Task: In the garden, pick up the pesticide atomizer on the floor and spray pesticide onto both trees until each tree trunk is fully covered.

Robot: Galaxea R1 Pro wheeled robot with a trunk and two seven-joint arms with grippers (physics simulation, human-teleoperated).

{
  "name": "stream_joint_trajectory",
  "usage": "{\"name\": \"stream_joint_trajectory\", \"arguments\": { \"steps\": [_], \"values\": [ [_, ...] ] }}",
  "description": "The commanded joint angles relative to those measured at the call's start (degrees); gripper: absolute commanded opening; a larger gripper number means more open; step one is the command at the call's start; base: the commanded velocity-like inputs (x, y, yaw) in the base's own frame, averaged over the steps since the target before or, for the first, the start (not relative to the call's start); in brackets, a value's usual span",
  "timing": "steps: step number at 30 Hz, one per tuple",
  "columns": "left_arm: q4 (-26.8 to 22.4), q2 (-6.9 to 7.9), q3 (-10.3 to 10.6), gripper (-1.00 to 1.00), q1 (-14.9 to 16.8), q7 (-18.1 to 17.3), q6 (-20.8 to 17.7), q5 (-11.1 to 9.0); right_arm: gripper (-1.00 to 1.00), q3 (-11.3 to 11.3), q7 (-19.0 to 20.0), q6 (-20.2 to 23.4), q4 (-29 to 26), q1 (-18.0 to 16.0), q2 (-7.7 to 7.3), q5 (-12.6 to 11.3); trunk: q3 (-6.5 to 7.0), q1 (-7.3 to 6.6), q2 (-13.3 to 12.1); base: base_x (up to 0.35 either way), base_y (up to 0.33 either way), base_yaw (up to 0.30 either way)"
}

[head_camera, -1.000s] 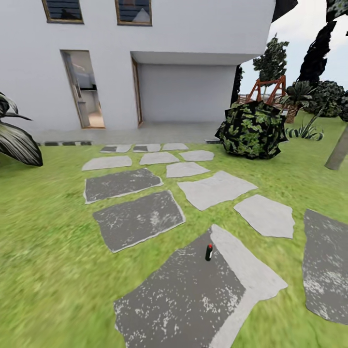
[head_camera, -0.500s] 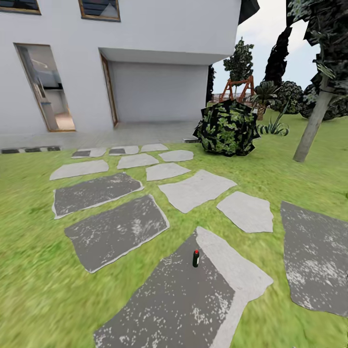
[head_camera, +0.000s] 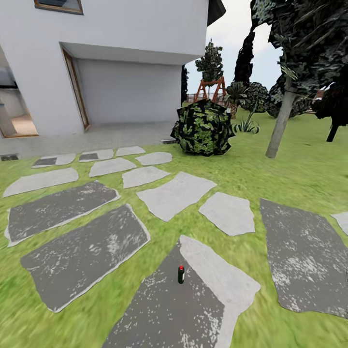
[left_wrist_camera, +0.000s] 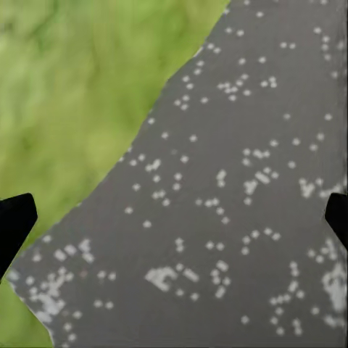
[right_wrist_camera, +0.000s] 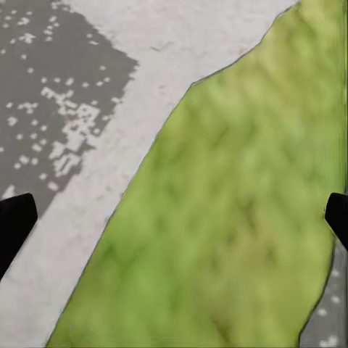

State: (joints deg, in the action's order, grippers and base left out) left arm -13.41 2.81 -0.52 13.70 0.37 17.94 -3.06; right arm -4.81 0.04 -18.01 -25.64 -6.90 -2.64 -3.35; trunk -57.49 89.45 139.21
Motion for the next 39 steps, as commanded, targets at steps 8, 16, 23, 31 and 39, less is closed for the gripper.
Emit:
{"name": "stream_joint_trajectory", "arguments": {
  "steps": [8, 16, 23, 31, 39],
  "values": [
    [0.0, 0.0, 0.0, 1.0, 0.0, 0.0, 0.2, -0.3, 1.0, 0.1, -0.1, -0.2, 0.1, 0.0, 0.0, -0.4, -0.05, 0.02, 0.0, 0.336, -0.03, -0.3],
    [0.0, 0.0, 0.0, 1.0, 0.0, 0.0, 0.2, -0.3, 1.0, 0.1, 0.0, -0.2, 0.1, 0.0, 0.0, -0.3, -0.05, 0.02, 0.0, 0.281, -0.148, -0.3],
    [0.0, 0.0, 0.0, 1.0, 0.0, 0.0, 0.2, -0.3, 1.0, 0.1, -0.1, -0.2, 0.1, 0.0, 0.0, -0.4, -0.05, 0.02, 0.0, 0.192, -0.216, -0.265],
    [-0.9, -0.04, 0.2, 1.0, 0.4, 0.9, 2.0, -0.3, 1.0, -0.1, -0.2, -0.1, -0.5, -0.1, -0.18, -0.3, -0.05, 0.02, 0.0, 0.031, -0.031, -0.018],
    [-4.1, -0.57, 0.3, 1.0, 8.8, 1.1, 1.9, -0.2, 1.0, -0.1, -0.2, 0.2, -11.3, -2.7, -0.26, -0.3, -0.05, 0.02, 0.0, 0.0, 0.0, 0.0]
  ]
}}
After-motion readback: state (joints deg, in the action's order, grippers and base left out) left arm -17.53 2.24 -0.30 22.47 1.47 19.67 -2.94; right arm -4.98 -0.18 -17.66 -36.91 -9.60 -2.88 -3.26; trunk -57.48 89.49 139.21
